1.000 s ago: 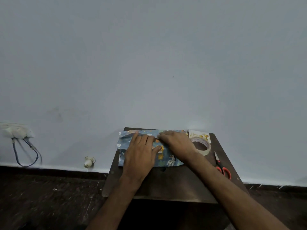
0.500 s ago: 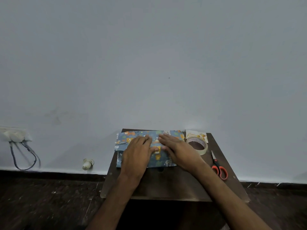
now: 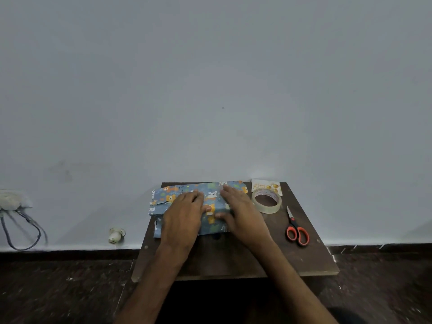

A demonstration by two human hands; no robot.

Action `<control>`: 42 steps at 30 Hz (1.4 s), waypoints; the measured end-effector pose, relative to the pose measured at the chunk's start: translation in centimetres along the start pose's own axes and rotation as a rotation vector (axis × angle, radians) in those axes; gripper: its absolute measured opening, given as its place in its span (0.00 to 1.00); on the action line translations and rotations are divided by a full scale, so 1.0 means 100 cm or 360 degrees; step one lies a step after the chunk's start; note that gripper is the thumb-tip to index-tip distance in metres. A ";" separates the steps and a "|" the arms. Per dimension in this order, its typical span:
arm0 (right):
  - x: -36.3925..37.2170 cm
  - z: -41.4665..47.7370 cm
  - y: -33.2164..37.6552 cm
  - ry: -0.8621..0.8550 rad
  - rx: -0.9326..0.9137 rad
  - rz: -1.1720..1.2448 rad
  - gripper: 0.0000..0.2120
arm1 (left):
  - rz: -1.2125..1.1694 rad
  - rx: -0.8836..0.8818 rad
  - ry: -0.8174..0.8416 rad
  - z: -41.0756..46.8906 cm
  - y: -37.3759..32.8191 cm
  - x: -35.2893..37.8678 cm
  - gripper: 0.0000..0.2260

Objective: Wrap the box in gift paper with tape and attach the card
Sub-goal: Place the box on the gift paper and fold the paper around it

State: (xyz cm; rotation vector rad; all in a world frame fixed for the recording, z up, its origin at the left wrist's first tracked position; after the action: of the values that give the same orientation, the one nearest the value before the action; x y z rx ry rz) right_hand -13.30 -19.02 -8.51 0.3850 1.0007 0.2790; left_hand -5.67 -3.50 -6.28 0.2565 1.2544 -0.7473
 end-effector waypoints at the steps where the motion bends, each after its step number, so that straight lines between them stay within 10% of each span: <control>1: -0.006 -0.005 -0.005 -0.0206 0.0122 0.0184 0.32 | -0.0021 0.0000 0.0014 0.001 0.000 -0.001 0.21; 4: -0.020 -0.028 -0.027 -0.0593 0.0641 0.0628 0.30 | 0.0006 0.0009 0.0029 0.002 0.001 -0.004 0.22; 10: 0.002 -0.039 -0.047 -0.0165 0.0827 0.1583 0.21 | 0.0062 0.0022 0.0054 0.002 0.001 -0.010 0.24; 16: 0.001 -0.019 -0.054 -0.0004 0.0806 0.1652 0.39 | 0.0005 -0.0041 0.0069 0.002 0.001 -0.012 0.26; 22: -0.018 -0.022 -0.056 -0.0003 0.0787 0.1748 0.11 | -0.0026 -0.0084 0.0050 0.004 0.001 -0.014 0.24; 28: -0.015 -0.021 -0.055 0.0123 0.0657 0.1667 0.26 | -0.0001 -0.0048 0.0028 0.001 -0.004 -0.018 0.24; 42: -0.006 -0.018 -0.044 0.0027 0.0653 0.1782 0.19 | -0.0013 -0.0058 0.0107 0.000 -0.003 -0.020 0.27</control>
State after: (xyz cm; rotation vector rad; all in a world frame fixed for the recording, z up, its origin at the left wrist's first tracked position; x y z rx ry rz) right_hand -14.95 -22.93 -10.86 1.3129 0.7649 1.0868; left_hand -6.13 -2.97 -4.36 0.2486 1.3325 -0.7272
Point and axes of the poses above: each hand's wrist, its own z-axis towards the middle knuckle, its own x-axis out of the palm, y = z × x, the point moved 1 cm from there along z, towards the middle knuckle, and after that the axes turned 3 degrees about -x, right-handed, at the moved point
